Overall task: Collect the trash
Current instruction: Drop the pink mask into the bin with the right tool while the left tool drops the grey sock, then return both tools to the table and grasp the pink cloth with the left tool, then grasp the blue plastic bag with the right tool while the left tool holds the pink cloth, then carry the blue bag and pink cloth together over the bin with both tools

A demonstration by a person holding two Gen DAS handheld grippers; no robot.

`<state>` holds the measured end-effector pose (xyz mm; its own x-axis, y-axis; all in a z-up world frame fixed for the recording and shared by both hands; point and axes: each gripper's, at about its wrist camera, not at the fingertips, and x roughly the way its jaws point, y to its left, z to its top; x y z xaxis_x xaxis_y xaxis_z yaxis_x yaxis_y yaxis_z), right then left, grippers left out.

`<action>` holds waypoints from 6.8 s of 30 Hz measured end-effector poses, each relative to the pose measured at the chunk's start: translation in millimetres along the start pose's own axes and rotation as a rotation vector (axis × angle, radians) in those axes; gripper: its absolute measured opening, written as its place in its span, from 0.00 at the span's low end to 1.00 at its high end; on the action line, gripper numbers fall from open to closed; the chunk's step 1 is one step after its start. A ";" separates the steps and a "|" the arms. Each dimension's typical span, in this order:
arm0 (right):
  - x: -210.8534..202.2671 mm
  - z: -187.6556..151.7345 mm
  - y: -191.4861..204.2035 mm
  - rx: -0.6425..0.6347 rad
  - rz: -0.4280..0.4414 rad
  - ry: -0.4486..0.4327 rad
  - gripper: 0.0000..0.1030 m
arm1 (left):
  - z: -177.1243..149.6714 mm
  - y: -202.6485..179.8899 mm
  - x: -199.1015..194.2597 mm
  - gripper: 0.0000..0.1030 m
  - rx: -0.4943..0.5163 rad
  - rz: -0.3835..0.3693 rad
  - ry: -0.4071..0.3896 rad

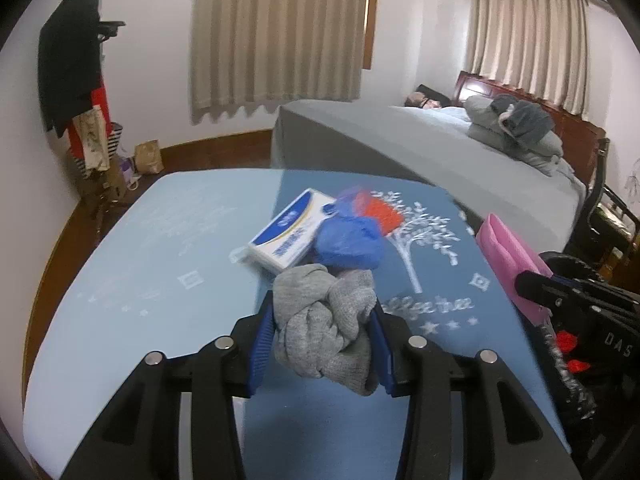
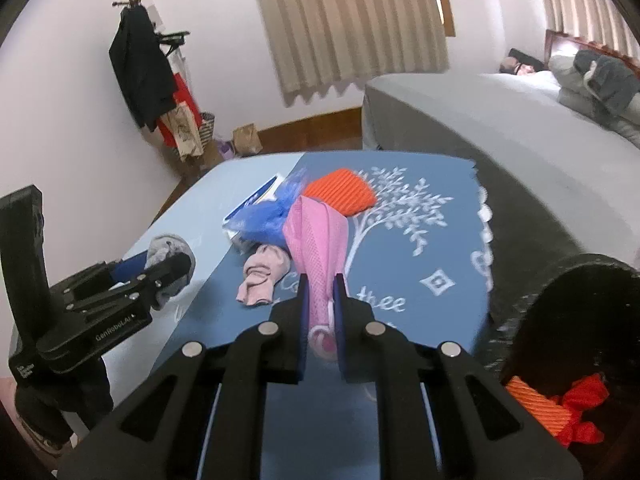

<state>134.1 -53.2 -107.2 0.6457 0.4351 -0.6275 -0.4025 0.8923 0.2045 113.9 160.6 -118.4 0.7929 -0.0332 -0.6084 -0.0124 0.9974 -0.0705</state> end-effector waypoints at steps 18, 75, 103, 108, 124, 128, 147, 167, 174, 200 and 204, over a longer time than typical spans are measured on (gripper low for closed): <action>-78.8 -13.1 -65.7 0.079 -0.143 -0.106 0.10 | 20.8 -93.2 -17.2 0.42 0.078 -0.158 -0.059; -153.7 -80.9 -166.8 0.277 -0.443 -0.172 0.93 | 30.3 -185.3 -10.9 0.92 0.176 -0.316 -0.084; 1.3 -8.9 -68.5 0.086 -0.198 -0.088 0.94 | 0.0 -19.2 63.4 0.86 0.004 0.045 0.052; 13.1 -6.9 -69.9 0.086 -0.189 -0.075 0.94 | -3.3 -20.1 87.6 0.81 0.000 0.041 0.104; 27.0 -1.9 -65.6 0.066 -0.186 -0.054 0.94 | -10.0 -17.4 100.8 0.35 -0.035 -0.021 0.162; 29.3 1.5 -60.9 0.056 -0.184 -0.055 0.94 | -10.0 -14.6 87.5 0.34 -0.046 -0.035 0.143; 62.2 10.9 -18.5 0.002 -0.114 -0.035 0.94 | -5.1 38.9 40.6 0.34 -0.095 0.079 0.060; 142.8 31.9 48.7 -0.050 -0.024 0.040 0.94 | -0.4 89.6 50.6 0.34 -0.143 0.176 0.031; 168.8 29.3 56.8 -0.053 -0.015 0.102 0.93 | -1.5 100.2 50.3 0.34 -0.161 0.181 0.030; 131.8 23.5 48.6 -0.053 0.094 0.101 0.23 | 1.6 81.3 40.8 0.34 -0.141 0.149 0.020; 116.5 22.8 37.9 -0.026 0.083 0.083 0.23 | 5.6 74.2 37.7 0.34 -0.132 0.134 0.013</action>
<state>208.9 34.1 -155.5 0.5540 0.4953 -0.6691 -0.4701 0.8495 0.2395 146.3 233.7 -142.2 0.7707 0.0978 -0.6296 -0.1978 0.9760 -0.0906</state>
